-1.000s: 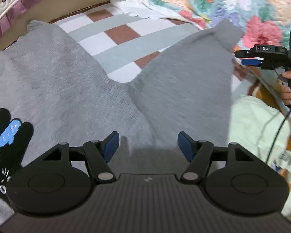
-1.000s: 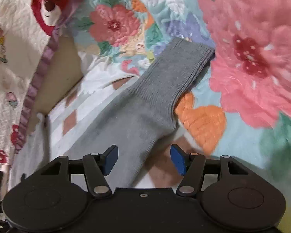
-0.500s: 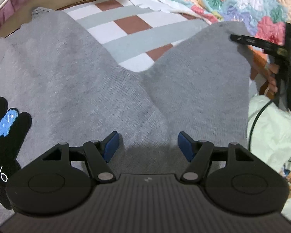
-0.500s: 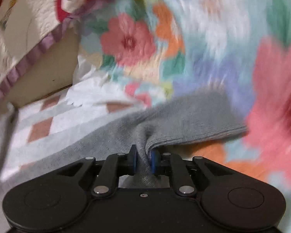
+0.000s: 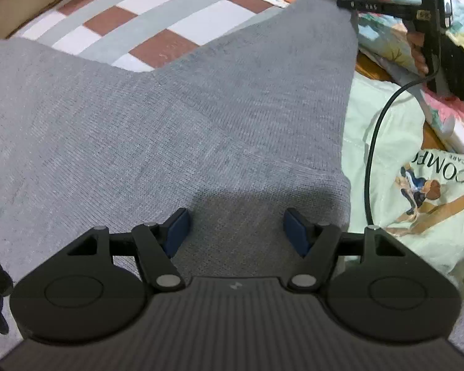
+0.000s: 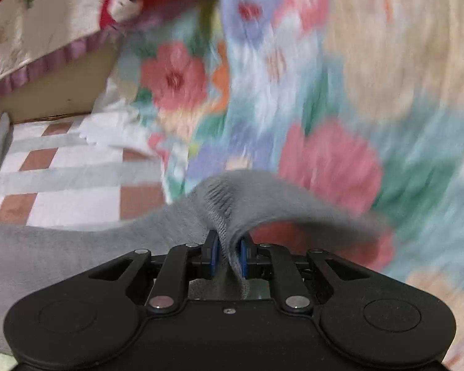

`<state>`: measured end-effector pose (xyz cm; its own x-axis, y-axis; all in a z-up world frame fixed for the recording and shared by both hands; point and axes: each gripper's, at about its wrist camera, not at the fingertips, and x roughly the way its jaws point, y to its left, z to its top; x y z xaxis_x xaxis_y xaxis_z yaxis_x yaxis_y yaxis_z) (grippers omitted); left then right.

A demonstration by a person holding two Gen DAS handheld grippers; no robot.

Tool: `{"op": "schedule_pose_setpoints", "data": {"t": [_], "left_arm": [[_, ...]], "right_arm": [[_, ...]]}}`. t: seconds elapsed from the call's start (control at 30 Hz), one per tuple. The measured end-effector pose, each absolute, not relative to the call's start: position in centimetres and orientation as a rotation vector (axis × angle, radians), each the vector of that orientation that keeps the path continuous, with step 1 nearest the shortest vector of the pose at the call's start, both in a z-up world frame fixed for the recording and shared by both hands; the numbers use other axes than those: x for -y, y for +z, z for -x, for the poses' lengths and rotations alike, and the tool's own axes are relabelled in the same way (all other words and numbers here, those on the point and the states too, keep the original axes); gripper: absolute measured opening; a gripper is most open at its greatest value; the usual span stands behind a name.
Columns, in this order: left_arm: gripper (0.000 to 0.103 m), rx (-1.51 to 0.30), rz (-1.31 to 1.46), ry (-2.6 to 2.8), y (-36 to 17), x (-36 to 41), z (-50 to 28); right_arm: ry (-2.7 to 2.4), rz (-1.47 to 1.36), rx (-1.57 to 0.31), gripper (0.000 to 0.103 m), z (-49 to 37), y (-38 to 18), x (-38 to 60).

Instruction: Fold clothes

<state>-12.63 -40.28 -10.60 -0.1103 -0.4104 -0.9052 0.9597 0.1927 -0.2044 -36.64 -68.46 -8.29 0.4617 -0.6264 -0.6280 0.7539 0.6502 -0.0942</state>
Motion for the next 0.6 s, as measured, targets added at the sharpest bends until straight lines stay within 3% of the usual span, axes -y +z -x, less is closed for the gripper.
{"op": "schedule_pose_setpoints", "data": {"t": [0.07,0.1,0.13,0.17,0.2,0.27,0.33,0.37,0.5,0.53,0.57,0.6], "left_arm": [[0.067,-1.133,-0.642,-1.302,-10.6,40.3,12.4],[0.067,-1.136,-0.633,-1.294,-10.6,40.3,12.4],[0.067,-1.139,-0.623,-1.286,-10.6,40.3,12.3],[0.068,-1.142,-0.614,-1.279,-10.6,40.3,12.3],[0.068,-1.144,-0.604,-1.271,-10.5,40.3,12.3],[0.068,-1.152,-0.576,-1.242,-10.5,40.2,12.0],[0.067,-1.148,-0.554,-1.220,-10.3,40.1,11.6],[0.067,-1.144,-0.546,-1.211,-10.2,40.0,11.4],[0.068,-1.144,-0.538,-1.197,-10.0,39.7,10.9],[0.068,-1.141,-0.535,-1.195,-9.8,39.5,10.8],[0.068,-1.131,-0.525,-1.188,-9.5,39.2,10.7],[0.068,-1.121,-0.514,-1.180,-9.1,38.9,10.6]], "right_arm": [[-0.863,-0.361,-0.654,0.023,37.5,-9.1,70.1],[-0.867,-0.442,-0.623,0.035,38.0,-9.4,70.9],[-0.853,-0.540,-0.540,0.040,39.1,-9.7,71.6],[-0.837,-0.639,-0.455,0.056,40.1,-10.0,72.3],[-0.823,-0.752,-0.365,0.063,41.1,-10.5,73.2],[-0.827,-0.854,-0.266,0.055,42.1,-10.7,74.2],[-0.831,-0.734,-0.294,0.019,41.2,-9.3,73.8],[-0.818,-0.622,-0.330,0.010,40.4,-8.2,73.2],[-0.852,-0.102,-0.422,0.009,37.9,-3.8,69.1],[-0.906,-0.038,-0.445,0.013,37.5,-3.3,69.2],[-0.959,0.024,-0.468,0.033,37.0,-2.9,69.4],[-0.999,0.032,-0.508,0.045,36.9,-2.8,69.8]]}}
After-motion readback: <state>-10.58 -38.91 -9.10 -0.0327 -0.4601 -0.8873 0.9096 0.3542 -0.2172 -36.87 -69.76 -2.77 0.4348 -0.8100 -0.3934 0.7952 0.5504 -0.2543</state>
